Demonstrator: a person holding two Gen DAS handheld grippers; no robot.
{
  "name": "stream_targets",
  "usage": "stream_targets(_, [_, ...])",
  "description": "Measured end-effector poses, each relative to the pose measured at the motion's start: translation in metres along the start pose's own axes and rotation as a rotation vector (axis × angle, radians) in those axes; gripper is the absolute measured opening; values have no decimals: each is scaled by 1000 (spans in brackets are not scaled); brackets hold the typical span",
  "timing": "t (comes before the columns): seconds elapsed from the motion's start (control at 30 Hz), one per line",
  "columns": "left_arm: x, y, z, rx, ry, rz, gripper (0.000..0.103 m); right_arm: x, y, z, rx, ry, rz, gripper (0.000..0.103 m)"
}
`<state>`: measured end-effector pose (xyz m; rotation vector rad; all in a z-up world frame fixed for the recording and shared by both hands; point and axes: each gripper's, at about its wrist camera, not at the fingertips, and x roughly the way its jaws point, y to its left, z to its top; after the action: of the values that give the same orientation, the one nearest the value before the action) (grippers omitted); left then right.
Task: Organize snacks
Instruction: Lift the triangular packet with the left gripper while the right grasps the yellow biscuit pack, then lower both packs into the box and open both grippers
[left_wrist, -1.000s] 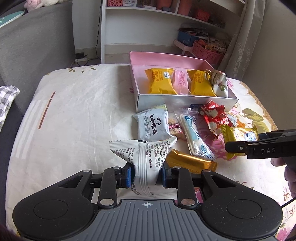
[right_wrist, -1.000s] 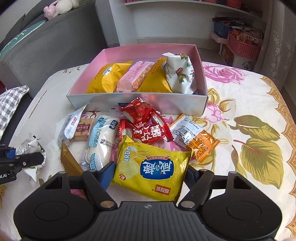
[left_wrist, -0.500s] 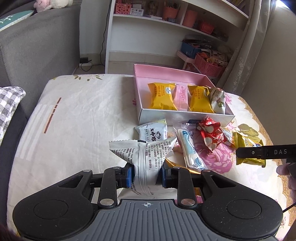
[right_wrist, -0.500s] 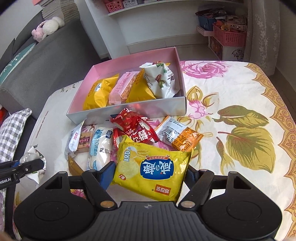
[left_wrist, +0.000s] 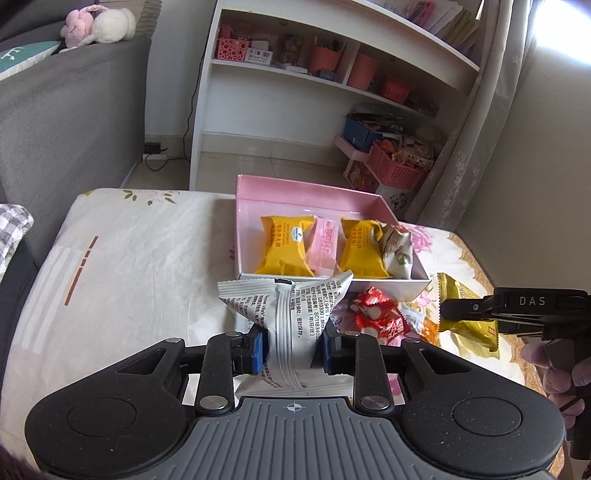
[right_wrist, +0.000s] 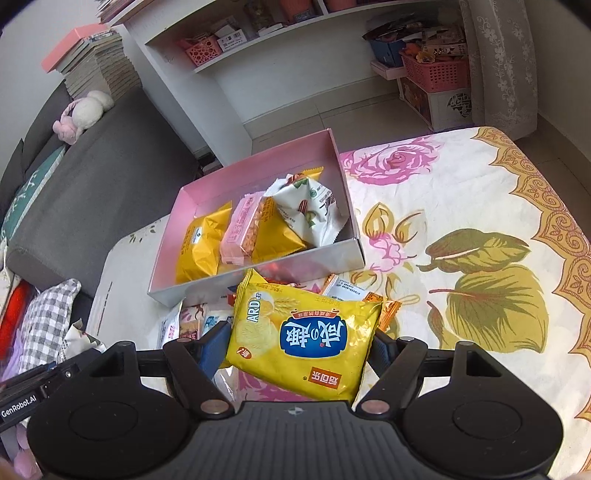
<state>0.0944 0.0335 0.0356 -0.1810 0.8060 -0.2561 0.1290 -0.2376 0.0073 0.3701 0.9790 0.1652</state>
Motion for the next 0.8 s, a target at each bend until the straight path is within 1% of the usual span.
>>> stream_targets(0.13, [11,-8,15,-8,-3,-1,25,-1,-3,13,55,-17,22,67])
stream_targets(0.3, [33,-20,40,-8,-15,-15,25,6,-1,40,109,-39,51,67])
stream_targets(0.47, [59,-29,67,17,-23,7,25,23,10,64,90,-57,53,67])
stream_targets(0.6, [85,-31,86,29,-26,32,25,44,16,82,57,-63,35,67])
stream_targets(0.8, [126,-25,102,50,-63,45,26,73,16,107,35,-93,34,67])
